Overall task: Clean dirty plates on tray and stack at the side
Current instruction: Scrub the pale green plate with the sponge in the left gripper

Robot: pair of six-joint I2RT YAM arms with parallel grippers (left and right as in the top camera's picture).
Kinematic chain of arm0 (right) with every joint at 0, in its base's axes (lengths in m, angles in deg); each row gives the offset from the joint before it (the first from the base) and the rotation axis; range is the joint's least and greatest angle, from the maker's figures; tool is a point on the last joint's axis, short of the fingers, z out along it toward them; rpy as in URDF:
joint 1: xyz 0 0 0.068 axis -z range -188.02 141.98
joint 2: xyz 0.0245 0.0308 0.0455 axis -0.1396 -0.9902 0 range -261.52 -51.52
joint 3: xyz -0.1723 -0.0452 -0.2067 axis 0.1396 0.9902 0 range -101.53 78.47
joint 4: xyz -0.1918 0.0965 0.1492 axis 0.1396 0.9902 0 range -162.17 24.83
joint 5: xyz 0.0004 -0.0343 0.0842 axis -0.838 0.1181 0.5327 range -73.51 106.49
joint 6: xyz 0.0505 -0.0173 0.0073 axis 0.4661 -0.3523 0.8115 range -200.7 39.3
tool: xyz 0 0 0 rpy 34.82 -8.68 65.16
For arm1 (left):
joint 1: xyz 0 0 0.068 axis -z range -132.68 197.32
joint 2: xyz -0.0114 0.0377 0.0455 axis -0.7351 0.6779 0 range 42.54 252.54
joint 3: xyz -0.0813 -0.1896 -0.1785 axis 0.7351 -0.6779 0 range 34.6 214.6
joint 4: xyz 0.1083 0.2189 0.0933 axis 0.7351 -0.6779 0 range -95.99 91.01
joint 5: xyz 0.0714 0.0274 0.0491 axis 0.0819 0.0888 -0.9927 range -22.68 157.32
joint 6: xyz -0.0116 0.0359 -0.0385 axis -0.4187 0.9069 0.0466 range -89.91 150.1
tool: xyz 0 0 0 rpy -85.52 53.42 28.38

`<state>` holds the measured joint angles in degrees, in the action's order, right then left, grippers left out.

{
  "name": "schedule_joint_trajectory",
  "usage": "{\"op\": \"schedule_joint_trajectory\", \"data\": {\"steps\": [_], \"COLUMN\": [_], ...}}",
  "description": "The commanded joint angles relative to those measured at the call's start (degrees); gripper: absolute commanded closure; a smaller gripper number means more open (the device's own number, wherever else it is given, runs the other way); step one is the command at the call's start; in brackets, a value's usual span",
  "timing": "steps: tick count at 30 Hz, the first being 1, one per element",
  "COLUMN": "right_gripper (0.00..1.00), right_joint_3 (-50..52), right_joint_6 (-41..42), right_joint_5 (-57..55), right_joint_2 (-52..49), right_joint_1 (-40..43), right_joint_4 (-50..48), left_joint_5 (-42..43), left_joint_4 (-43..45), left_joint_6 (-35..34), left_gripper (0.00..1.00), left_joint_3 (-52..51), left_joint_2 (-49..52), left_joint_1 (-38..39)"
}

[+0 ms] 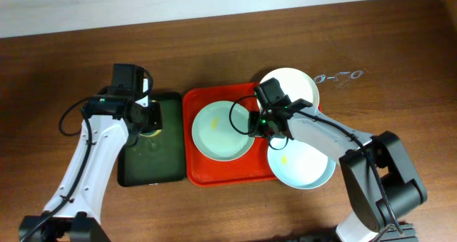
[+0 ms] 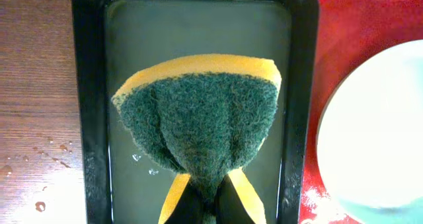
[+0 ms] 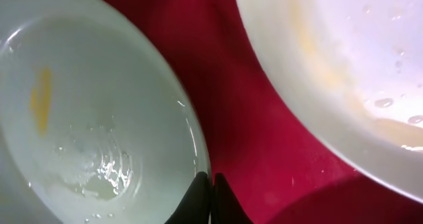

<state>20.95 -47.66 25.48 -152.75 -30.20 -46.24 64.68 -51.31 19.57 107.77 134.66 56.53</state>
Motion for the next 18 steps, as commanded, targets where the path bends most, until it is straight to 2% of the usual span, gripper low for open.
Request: {"op": "schedule_joint_trajectory", "data": {"steps": [1,7,13,18], "right_gripper": [0.96,0.96,0.96,0.96], "right_joint_3": [0.85,0.85,0.85,0.85], "right_joint_6": [2.23,2.19,2.19,2.16], "right_joint_5": [0.87,0.83,0.85,0.87], "right_joint_2": [-0.42,-0.42,-0.42,-0.42], "right_joint_1": [-0.37,-0.37,-0.37,-0.37], "right_joint_4": [1.27,1.09,1.05,1.09], "left_joint_5": [-0.81,-0.37,8.81,9.09], "left_joint_4": [-2.34,-17.2,-13.11,-6.58], "left_joint_6": [-0.57,-0.55,-0.57,-2.43], "left_gripper": [1.0,1.0,1.0,1.0], "left_joint_3": [5.62,20.96,21.16,21.16], "left_joint_2": [1.2,14.75,19.87,21.09], "left_joint_1": [0.0,0.07,4.96,13.46]}}
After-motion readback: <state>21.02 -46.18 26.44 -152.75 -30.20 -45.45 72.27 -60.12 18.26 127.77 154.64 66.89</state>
